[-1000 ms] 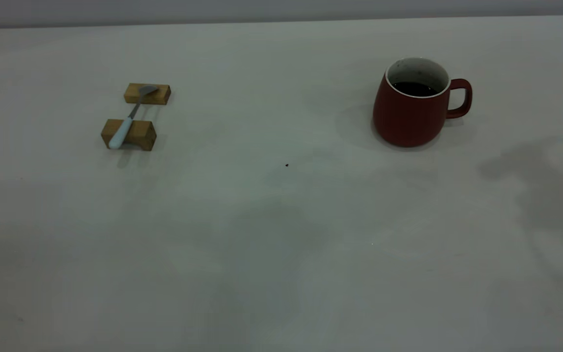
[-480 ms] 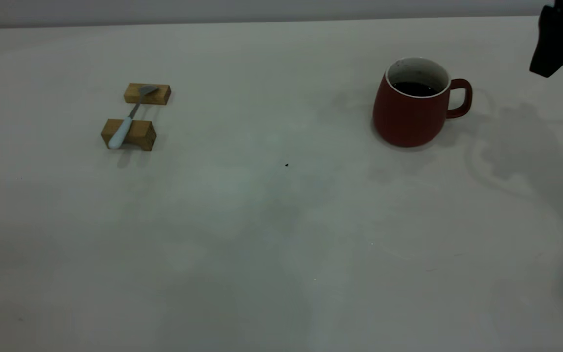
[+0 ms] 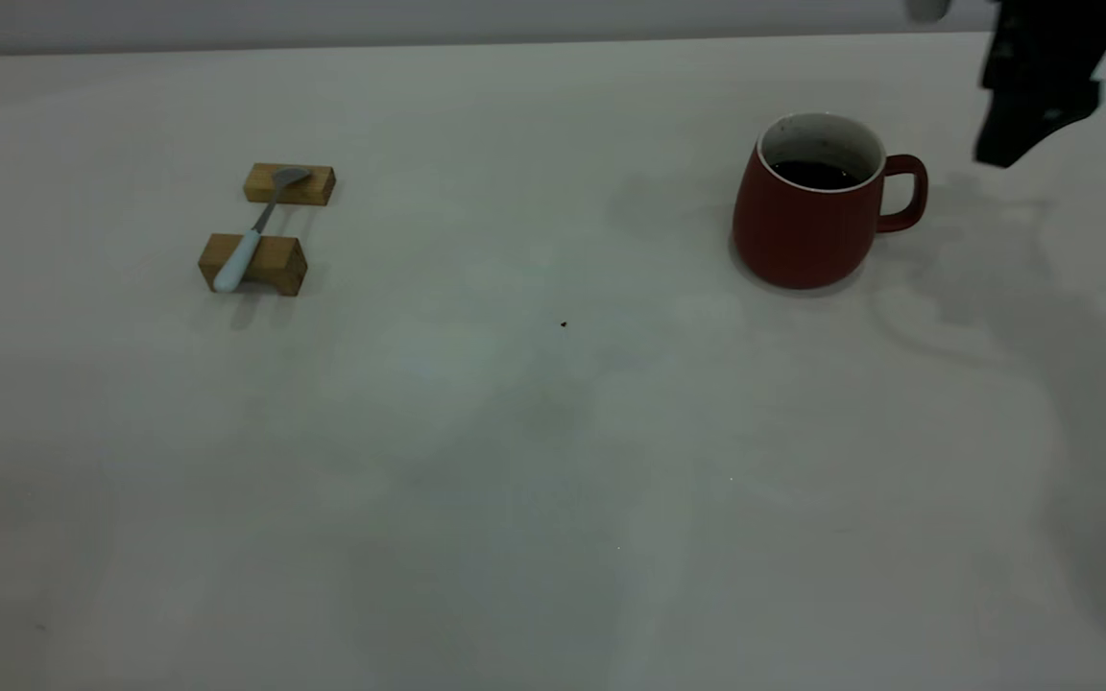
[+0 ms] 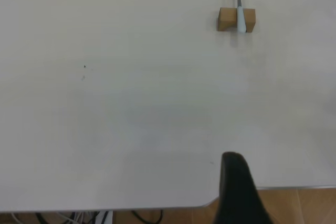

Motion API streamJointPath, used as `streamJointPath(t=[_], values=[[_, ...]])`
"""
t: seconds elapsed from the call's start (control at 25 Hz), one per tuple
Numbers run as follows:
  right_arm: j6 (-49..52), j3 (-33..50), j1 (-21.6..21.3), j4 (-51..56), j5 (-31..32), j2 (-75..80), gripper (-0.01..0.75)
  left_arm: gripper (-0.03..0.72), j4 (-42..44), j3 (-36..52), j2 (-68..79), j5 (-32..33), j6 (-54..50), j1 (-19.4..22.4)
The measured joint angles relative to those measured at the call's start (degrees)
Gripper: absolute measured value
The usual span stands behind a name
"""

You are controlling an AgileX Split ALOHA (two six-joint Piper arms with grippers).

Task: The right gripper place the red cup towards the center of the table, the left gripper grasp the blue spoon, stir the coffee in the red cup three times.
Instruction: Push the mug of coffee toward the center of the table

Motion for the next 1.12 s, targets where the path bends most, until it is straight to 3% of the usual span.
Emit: streamJointPath(t=[0.24,1.12], values=[[-1.7,-0.1,1.5,0.1,-4.0,3.1,0.682,0.515,0.0,0.0,0.0,0.0,0.0,0.0],[-4.0,-0.1,6.0,0.8,-9.6,7.1,0.662,0.515,0.0,0.0,0.0,0.0,0.0,0.0]])
